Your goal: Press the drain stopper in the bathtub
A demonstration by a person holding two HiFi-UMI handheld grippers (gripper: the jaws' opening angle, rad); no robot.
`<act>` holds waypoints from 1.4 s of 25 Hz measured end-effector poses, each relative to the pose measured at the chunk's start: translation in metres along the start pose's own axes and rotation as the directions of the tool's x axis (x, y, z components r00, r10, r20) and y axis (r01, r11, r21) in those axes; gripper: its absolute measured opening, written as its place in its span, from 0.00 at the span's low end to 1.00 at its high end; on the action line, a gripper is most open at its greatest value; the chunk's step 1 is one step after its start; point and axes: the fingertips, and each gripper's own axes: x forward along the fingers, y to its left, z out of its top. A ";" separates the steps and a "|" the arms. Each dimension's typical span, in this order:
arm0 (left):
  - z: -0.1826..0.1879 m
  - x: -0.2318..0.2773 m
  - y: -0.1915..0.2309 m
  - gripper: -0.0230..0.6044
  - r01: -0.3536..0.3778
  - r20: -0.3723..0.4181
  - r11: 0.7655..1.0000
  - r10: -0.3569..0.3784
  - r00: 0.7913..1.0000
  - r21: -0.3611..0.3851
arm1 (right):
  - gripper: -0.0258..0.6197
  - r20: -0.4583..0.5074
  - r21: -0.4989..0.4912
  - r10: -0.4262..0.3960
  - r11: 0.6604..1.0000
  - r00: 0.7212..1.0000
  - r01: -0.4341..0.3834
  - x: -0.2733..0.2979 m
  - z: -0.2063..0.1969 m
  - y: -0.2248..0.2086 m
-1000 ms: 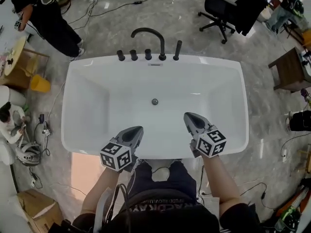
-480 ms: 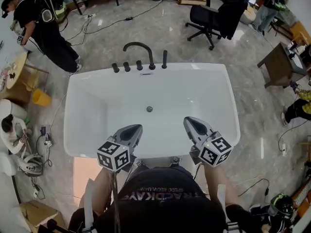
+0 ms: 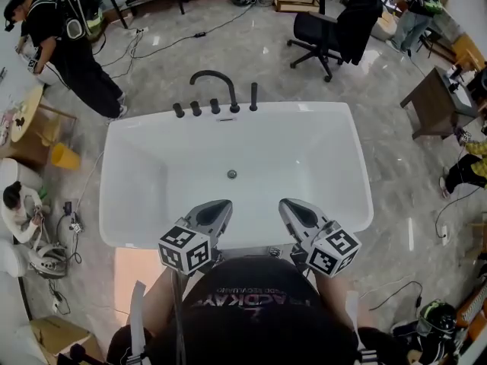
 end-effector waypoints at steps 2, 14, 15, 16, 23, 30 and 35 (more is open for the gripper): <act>0.003 -0.001 -0.005 0.04 -0.001 0.000 1.000 0.001 1.000 0.013 | 0.06 -0.003 0.029 0.017 0.999 1.000 -0.017 0.001 -0.004 0.005; 0.001 -0.009 -0.001 0.04 -0.031 0.008 1.000 0.031 1.000 0.007 | 0.06 -0.036 0.021 0.065 0.998 0.997 -0.064 0.012 -0.013 0.019; 0.002 -0.009 -0.001 0.04 -0.029 0.009 1.000 0.029 1.000 0.008 | 0.06 -0.038 0.020 0.066 0.998 0.997 -0.065 0.012 -0.013 0.019; 0.003 -0.009 -0.002 0.04 -0.027 0.011 1.000 0.027 1.000 0.011 | 0.06 -0.041 0.019 0.067 0.998 0.997 -0.066 0.012 -0.014 0.020; 0.000 -0.012 -0.005 0.04 -0.015 0.011 1.000 0.015 1.000 0.026 | 0.06 -0.058 0.003 0.087 0.996 0.995 -0.087 0.014 -0.020 0.029; 0.004 -0.016 -0.008 0.04 -0.022 0.022 0.999 0.022 1.000 0.034 | 0.06 -0.056 0.005 0.091 0.996 0.994 -0.091 0.012 -0.019 0.032; 0.003 -0.019 -0.009 0.04 -0.027 0.023 0.999 0.027 0.999 0.033 | 0.06 -0.063 -0.005 0.105 0.994 0.993 -0.105 0.012 -0.018 0.036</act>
